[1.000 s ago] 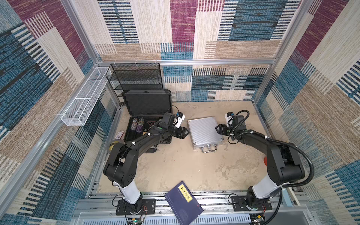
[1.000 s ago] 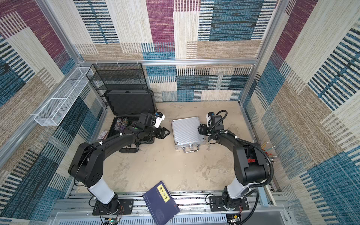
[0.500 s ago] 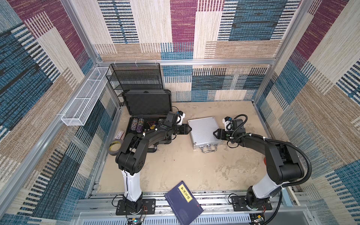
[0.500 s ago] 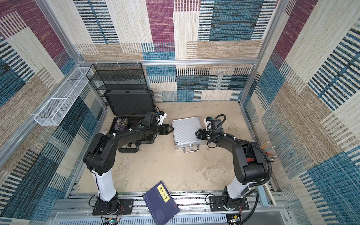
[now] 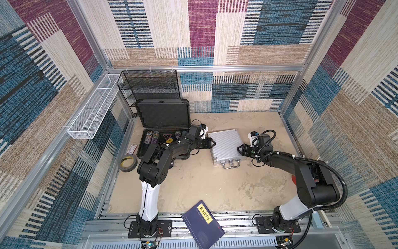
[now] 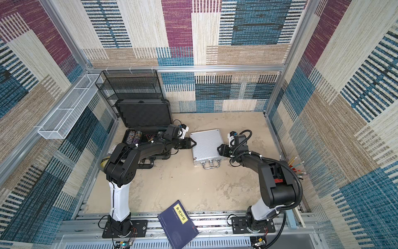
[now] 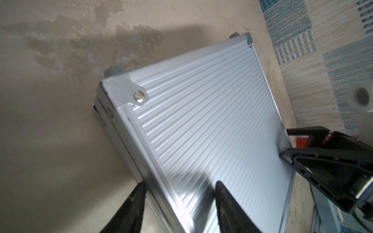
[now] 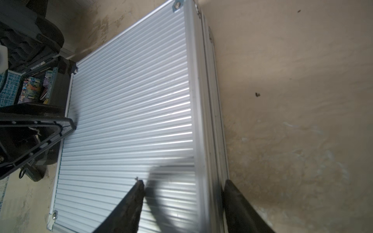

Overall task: Open the poker set cases
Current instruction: Adjust the poker set case at the center of the board.

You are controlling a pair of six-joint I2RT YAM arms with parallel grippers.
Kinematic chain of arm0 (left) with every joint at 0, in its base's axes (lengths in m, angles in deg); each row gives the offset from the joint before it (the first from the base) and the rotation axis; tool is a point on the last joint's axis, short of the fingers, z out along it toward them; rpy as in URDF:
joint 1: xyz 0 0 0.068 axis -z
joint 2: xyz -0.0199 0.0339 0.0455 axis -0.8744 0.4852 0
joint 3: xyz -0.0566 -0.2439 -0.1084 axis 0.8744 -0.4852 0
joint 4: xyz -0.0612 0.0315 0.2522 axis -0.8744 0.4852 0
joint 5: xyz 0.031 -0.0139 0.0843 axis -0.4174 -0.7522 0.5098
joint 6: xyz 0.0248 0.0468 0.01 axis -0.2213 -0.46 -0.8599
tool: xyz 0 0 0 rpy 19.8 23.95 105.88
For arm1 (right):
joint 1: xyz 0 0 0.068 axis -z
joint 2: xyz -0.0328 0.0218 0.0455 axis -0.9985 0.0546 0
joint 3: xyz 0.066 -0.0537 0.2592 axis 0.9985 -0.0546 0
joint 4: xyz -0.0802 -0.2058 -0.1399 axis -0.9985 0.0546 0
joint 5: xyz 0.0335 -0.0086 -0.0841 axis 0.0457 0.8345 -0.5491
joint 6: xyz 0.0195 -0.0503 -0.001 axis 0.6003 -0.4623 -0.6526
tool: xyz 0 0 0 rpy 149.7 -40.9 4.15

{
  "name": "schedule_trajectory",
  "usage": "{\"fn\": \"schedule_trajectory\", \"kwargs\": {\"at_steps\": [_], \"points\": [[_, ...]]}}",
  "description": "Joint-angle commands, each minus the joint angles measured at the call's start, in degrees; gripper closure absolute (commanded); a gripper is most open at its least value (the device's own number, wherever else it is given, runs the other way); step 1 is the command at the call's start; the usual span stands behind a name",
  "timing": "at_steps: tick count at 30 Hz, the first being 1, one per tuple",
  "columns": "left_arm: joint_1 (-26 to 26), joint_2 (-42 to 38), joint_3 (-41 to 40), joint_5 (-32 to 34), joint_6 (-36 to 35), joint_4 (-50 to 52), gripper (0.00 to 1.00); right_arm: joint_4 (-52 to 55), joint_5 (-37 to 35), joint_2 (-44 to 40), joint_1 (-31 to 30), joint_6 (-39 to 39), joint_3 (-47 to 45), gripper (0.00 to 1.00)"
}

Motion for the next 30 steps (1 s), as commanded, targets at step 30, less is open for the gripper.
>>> {"fn": "schedule_trajectory", "kwargs": {"at_steps": [30], "points": [[-1.23, -12.07, -9.70, -1.54, -3.42, 0.71, 0.43, 6.87, -4.00, -12.33, 0.67, 1.52, -5.93, 0.29]]}}
